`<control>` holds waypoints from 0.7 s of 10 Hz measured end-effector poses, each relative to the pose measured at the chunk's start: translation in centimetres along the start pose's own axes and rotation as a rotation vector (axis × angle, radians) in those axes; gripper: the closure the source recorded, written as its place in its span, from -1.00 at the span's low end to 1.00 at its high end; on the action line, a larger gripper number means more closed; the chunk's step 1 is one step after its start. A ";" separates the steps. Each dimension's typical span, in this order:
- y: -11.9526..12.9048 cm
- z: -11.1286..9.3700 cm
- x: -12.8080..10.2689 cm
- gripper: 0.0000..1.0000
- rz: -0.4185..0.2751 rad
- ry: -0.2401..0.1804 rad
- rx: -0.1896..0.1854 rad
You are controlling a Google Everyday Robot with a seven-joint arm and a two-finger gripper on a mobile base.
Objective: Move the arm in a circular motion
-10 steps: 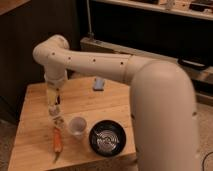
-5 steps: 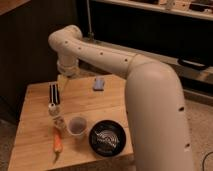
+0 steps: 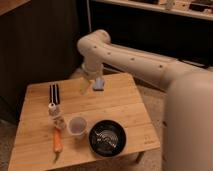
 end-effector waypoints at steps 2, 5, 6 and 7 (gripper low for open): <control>-1.2 -0.8 5.2 -0.60 0.086 0.009 0.028; -0.6 -2.4 13.2 -0.60 0.171 0.025 0.069; -0.1 -2.5 14.8 -0.60 0.173 0.030 0.072; 0.7 -2.6 16.2 -0.60 0.162 0.036 0.071</control>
